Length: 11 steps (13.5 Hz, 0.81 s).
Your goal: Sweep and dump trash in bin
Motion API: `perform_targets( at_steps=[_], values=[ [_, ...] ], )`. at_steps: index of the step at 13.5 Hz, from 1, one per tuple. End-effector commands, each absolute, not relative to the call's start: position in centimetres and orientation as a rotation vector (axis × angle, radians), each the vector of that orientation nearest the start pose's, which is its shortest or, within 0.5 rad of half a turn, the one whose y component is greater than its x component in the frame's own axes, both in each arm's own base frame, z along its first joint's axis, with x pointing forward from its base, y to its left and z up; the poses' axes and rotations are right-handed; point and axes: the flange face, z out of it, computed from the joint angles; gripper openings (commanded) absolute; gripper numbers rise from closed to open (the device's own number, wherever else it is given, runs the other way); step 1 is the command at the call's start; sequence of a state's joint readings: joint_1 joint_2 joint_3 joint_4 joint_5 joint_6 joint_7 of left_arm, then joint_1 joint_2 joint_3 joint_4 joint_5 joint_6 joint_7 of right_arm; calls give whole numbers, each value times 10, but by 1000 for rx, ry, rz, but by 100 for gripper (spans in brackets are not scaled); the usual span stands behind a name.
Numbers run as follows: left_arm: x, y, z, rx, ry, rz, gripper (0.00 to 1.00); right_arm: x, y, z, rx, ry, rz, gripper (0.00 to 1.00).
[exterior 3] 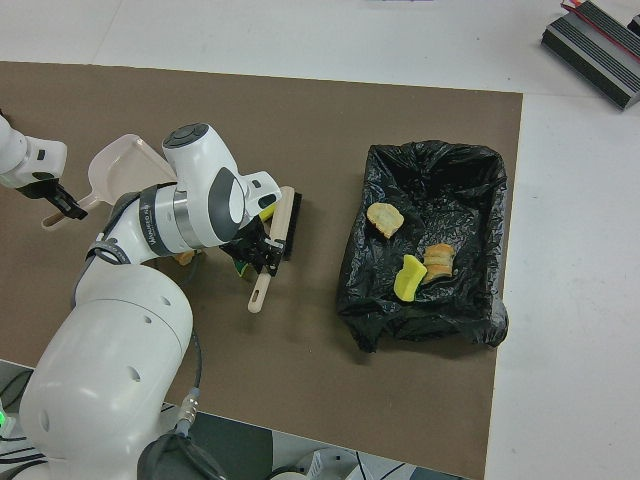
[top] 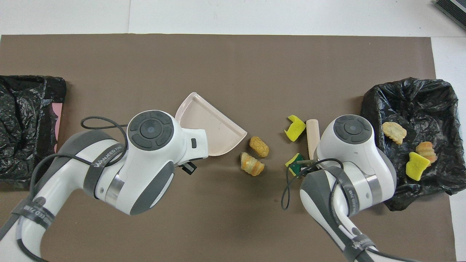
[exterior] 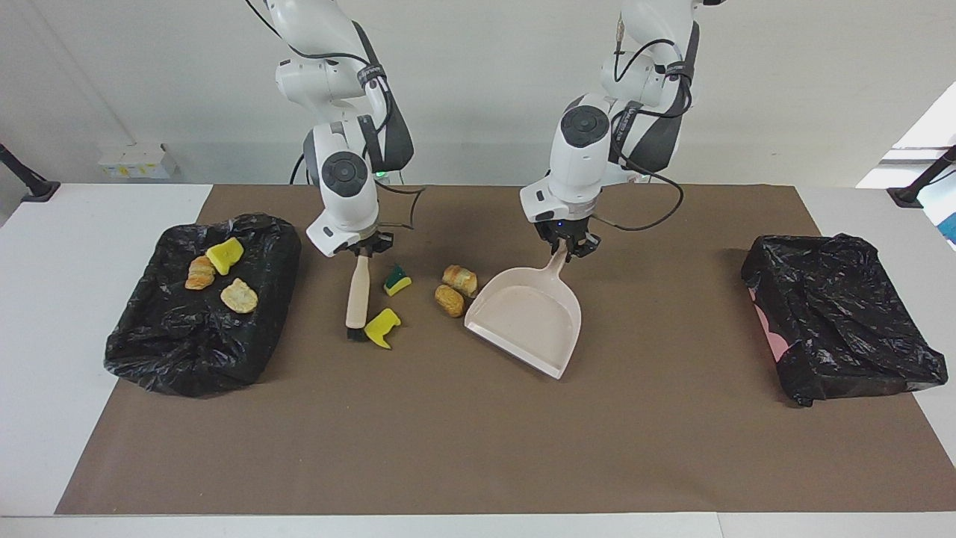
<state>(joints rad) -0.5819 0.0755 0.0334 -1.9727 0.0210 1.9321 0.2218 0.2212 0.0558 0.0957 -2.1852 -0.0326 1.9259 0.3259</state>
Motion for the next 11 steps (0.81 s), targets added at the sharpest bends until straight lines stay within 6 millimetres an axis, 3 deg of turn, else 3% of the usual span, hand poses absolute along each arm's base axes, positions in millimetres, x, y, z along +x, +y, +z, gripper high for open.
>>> perform_targets(
  at_steps=[1, 7, 9, 11],
  values=[
    [480, -261, 425, -2751, 1422, 208, 0, 467, 182, 345, -3184, -78, 492, 0],
    [489, -217, 409, -2518, 1745, 191, 0, 468, 230, 367, -3172, -192, 509, 0],
    [476, -208, 399, -2362, 1879, 144, 0, 474, 229, 384, -3169, -194, 498, 0],
    [472, -197, 393, -2334, 1913, 133, 0, 479, 220, 388, -3171, -171, 497, 0]
  ],
)
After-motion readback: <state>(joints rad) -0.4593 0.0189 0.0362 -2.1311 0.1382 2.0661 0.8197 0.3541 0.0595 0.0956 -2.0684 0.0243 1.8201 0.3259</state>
